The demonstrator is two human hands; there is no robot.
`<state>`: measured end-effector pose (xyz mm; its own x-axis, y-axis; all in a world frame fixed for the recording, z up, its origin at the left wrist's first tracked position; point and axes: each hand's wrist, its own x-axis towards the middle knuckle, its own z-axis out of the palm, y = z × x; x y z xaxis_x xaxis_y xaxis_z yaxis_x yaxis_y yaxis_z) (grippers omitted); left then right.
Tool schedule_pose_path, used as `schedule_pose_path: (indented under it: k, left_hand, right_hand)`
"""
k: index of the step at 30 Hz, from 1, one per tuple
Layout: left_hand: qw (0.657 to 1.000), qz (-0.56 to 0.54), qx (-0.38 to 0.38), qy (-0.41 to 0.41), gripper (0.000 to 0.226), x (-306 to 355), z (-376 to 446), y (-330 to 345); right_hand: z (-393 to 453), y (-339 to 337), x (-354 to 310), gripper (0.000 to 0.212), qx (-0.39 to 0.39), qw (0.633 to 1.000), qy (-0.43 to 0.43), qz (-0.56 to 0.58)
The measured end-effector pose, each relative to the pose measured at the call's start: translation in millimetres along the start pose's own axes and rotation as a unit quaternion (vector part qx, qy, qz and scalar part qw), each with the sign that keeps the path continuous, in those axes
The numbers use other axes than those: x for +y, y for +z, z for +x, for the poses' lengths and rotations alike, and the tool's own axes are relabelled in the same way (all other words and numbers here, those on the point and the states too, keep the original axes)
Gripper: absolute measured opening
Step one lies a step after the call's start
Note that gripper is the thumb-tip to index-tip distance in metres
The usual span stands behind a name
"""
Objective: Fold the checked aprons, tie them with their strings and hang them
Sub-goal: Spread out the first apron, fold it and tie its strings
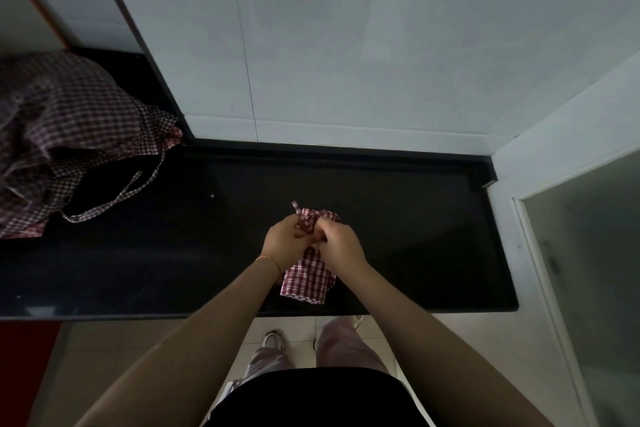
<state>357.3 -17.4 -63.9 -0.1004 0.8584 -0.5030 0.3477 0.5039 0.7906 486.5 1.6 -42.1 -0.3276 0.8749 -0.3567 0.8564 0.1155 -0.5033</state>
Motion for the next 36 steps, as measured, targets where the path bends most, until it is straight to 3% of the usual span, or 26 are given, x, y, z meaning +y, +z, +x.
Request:
schedule_pose_path:
  k: [6, 11, 13, 18, 20, 24, 28, 31, 33, 36]
  left_hand:
    - [0.994, 0.002, 0.107, -0.027, 0.006, -2, -2, 2]
    - [0.997, 0.073, -0.036, -0.004, 0.008, -6, 3, -5]
    - [0.995, 0.101, -0.024, 0.007, 0.009, -8, 4, -3]
    - [0.990, 0.134, 0.024, 0.035, 0.008, -11, 3, 6]
    - [0.987, 0.154, 0.029, 0.032, 0.013, -9, 2, 8]
    - [0.982, 0.179, 0.037, 0.049, 0.017, -7, -2, 10]
    - [0.976, 0.195, 0.034, 0.086, 0.015, -12, -6, 14]
    - [0.983, 0.154, 0.061, 0.080, 0.006, -11, -9, 13]
    - [0.985, 0.133, 0.075, 0.082, 0.016, -11, -10, 11]
    - [0.975, 0.177, 0.065, 0.116, 0.013, -9, -13, 11]
  right_hand:
    - [-1, -1, 0, 0.008, 0.046, 0.999, 0.010, 0.011]
    - [-4, -5, -3, 0.009, 0.037, 0.999, 0.001, -0.001]
    - [0, -3, -3, 0.006, 0.010, 1.000, 0.006, -0.021]
    - [14, 2, 2, 0.029, -0.064, 0.996, 0.009, -0.055]
    - [17, 0, -7, 0.039, -0.135, 0.984, 0.016, -0.117]
    - [17, 7, -9, 0.043, -0.076, 0.984, 0.029, -0.159]
    - [18, -1, -2, 0.024, -0.123, 0.976, 0.176, 0.037]
    - [17, -13, 6, 0.025, -0.133, 0.935, 0.274, 0.184]
    - [20, -15, 9, 0.028, -0.133, 0.901, 0.328, 0.250]
    - [23, -19, 10, 0.022, -0.135, 0.865, 0.353, 0.330]
